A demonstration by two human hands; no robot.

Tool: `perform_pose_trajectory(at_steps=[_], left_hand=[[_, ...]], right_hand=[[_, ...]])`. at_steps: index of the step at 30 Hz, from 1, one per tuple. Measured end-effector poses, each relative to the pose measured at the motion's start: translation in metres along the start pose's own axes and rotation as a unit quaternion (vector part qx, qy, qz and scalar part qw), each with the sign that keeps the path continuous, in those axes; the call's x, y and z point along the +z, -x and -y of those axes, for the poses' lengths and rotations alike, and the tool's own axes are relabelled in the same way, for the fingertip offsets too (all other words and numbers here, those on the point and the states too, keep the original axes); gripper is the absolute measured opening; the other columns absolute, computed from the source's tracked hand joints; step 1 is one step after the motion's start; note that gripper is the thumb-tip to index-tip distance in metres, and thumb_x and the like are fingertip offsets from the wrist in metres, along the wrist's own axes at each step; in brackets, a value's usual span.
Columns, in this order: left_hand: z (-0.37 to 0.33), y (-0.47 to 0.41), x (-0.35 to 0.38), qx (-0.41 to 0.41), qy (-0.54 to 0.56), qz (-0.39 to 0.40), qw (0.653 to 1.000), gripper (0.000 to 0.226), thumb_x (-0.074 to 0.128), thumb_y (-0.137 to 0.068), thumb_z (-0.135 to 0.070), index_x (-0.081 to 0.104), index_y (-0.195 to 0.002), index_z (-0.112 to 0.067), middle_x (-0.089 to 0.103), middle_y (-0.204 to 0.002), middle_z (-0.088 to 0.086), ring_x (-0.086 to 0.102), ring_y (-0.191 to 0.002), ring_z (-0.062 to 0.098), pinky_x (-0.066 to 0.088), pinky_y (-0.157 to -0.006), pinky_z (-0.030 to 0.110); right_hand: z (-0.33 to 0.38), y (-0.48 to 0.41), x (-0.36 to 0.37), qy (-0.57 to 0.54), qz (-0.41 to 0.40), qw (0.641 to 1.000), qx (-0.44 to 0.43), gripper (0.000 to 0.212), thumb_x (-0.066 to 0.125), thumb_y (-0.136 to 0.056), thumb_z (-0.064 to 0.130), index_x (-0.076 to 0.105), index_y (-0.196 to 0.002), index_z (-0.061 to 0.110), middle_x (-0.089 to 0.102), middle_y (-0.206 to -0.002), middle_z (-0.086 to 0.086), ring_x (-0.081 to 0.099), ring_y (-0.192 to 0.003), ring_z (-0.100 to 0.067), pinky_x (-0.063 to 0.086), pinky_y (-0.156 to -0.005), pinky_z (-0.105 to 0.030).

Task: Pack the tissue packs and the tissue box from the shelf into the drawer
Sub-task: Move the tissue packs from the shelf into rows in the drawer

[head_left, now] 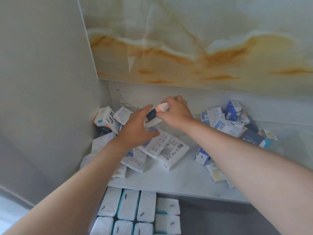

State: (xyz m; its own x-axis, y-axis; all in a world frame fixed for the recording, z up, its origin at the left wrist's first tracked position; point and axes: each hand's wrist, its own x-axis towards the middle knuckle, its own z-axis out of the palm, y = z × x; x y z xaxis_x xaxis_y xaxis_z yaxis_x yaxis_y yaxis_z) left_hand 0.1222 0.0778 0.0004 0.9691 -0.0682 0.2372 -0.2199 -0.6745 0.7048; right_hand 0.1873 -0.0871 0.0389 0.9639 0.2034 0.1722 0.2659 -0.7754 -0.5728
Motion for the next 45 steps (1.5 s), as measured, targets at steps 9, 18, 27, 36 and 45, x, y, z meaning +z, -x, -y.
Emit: perform_pose_trajectory(at_steps=[9, 18, 27, 36, 45], left_hand=[[0.037, 0.047, -0.068, -0.060, 0.006, -0.199, 0.978, 0.043, 0.076, -0.077, -0.034, 0.054, -0.114, -0.030, 0.062, -0.104, -0.010, 0.062, -0.093, 0.010, 0.053, -0.077, 0.036], [0.057, 0.058, -0.085, -0.123, 0.029, -0.316, 0.940, 0.030, 0.061, -0.093, -0.012, 0.047, -0.119, -0.006, 0.057, -0.117, 0.009, 0.055, -0.104, 0.022, 0.038, -0.078, 0.023], [0.058, 0.042, -0.093, -0.079, 0.068, -0.358, 0.928, 0.039, 0.063, -0.090, -0.006, 0.045, -0.125, -0.009, 0.054, -0.127, 0.008, 0.053, -0.116, 0.018, 0.049, -0.096, 0.038], [0.050, 0.043, -0.096, -0.046, 0.079, -0.383, 0.919, 0.040, 0.064, -0.090, -0.007, 0.045, -0.125, -0.009, 0.053, -0.121, -0.002, 0.054, -0.112, 0.011, 0.048, -0.093, 0.026], [0.010, 0.036, -0.091, -0.050, 0.169, -0.364, 0.915, 0.046, 0.059, -0.096, -0.016, 0.036, -0.136, -0.014, 0.053, -0.113, -0.012, 0.052, -0.094, -0.020, 0.043, -0.076, 0.004]], right_hand=[[0.087, 0.002, 0.065, -0.268, 0.113, 0.956, -0.021, 0.068, 0.071, -0.075, 0.064, 0.053, -0.131, 0.029, 0.054, -0.131, 0.002, 0.057, -0.116, -0.018, 0.050, -0.087, -0.034], [0.125, -0.045, 0.128, -0.391, 0.128, 0.905, 0.107, 0.040, 0.040, -0.097, 0.000, 0.062, -0.127, 0.015, 0.066, -0.119, -0.010, 0.062, -0.078, -0.020, 0.046, -0.052, -0.021], [0.096, -0.077, 0.196, -0.200, 0.213, 0.950, -0.110, 0.091, 0.089, -0.050, 0.023, 0.045, -0.129, 0.029, 0.060, -0.131, 0.002, 0.056, -0.124, -0.019, 0.050, -0.101, -0.041], [0.097, -0.078, 0.159, -0.198, 0.145, 0.967, -0.073, 0.063, 0.086, -0.062, 0.024, 0.065, -0.121, 0.017, 0.065, -0.119, -0.013, 0.064, -0.108, -0.024, 0.054, -0.096, -0.040], [0.066, -0.039, 0.071, -0.382, 0.030, 0.922, 0.060, 0.058, 0.065, -0.093, 0.004, 0.046, -0.145, 0.024, 0.057, -0.111, 0.004, 0.064, -0.076, -0.017, 0.057, -0.053, -0.026]])
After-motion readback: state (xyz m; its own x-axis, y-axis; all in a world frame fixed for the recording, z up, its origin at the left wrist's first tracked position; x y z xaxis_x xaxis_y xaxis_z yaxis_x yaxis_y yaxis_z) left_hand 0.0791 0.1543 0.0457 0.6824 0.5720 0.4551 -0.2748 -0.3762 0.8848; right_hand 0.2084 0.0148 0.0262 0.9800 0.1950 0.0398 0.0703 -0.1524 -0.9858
